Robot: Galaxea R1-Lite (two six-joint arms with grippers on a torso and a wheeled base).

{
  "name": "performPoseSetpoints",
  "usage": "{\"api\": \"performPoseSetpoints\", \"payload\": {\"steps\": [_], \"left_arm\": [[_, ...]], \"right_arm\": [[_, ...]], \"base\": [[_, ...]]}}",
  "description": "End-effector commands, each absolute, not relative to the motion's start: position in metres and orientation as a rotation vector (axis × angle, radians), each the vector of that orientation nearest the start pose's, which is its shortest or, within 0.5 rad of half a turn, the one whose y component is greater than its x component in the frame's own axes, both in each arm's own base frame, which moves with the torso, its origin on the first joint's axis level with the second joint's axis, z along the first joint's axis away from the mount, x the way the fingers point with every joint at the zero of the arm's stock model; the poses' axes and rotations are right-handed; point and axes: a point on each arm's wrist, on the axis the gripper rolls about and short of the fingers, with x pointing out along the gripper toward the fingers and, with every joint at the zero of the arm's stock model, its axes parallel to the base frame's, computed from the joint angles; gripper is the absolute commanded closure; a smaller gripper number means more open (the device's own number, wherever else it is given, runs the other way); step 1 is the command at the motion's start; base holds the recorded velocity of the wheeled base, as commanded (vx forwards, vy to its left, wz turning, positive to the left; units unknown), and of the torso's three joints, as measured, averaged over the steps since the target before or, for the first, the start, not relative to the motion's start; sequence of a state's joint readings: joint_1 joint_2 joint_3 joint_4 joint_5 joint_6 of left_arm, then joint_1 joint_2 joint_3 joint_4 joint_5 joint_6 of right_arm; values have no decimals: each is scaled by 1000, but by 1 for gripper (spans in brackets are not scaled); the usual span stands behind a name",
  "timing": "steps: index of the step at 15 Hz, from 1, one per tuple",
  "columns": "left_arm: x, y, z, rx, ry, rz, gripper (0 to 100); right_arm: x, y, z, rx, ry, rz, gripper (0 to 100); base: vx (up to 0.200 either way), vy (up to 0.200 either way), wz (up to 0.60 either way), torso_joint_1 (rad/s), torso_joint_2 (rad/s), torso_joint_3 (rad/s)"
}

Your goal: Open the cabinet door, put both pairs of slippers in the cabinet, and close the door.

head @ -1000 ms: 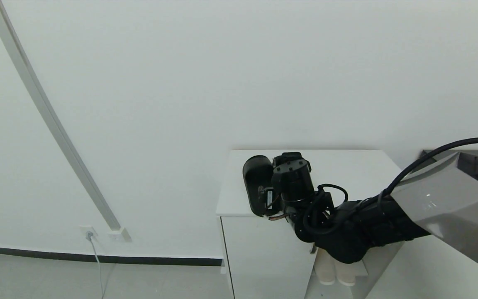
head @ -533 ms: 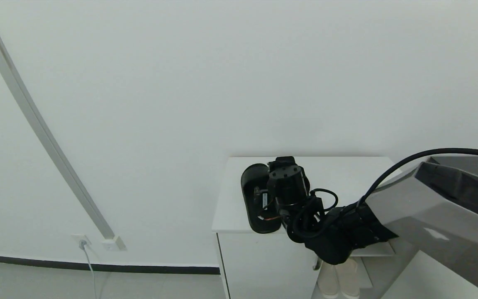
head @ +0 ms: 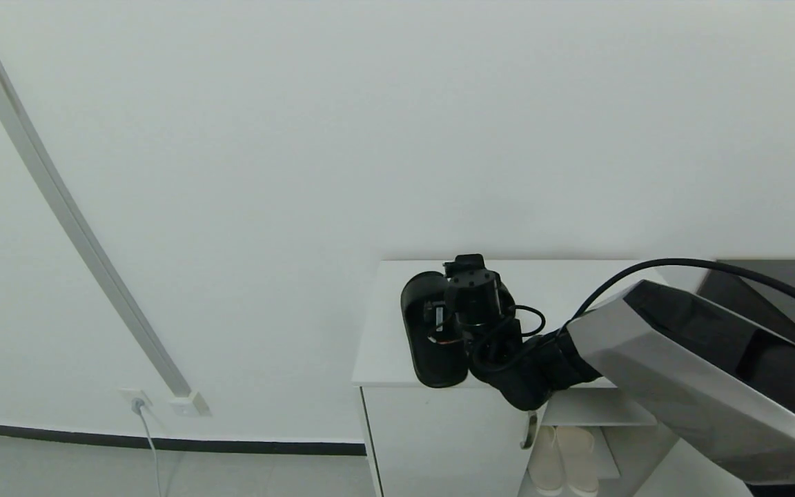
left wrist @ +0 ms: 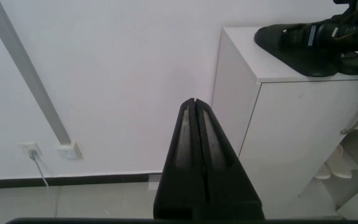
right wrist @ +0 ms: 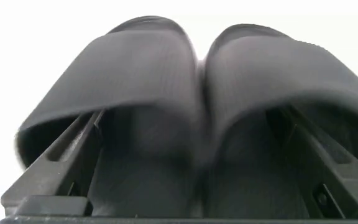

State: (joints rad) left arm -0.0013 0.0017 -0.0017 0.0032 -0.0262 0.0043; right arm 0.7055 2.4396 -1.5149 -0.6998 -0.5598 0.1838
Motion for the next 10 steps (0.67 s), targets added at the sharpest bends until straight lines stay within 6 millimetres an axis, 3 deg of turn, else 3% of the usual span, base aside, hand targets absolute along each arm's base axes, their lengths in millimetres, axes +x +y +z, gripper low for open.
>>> {"api": "performPoseSetpoints", "payload": {"steps": [1, 4, 5, 10], "left_arm": [[-23, -1, 76, 5, 3, -28, 100], [-23, -1, 76, 5, 3, -28, 100], [-23, -1, 76, 5, 3, -28, 100], [-23, -1, 76, 3, 3, -26, 100]], "right_arm": [[388, 311, 71, 47, 194, 122, 0], [389, 311, 73, 36, 186, 123, 0], [390, 311, 72, 37, 184, 123, 100], [388, 310, 74, 38, 183, 120, 100]], "base": [[0, 0, 0, 0, 0, 0], [0, 0, 0, 0, 0, 0], [0, 0, 0, 0, 0, 0], [0, 0, 0, 0, 0, 0]]}}
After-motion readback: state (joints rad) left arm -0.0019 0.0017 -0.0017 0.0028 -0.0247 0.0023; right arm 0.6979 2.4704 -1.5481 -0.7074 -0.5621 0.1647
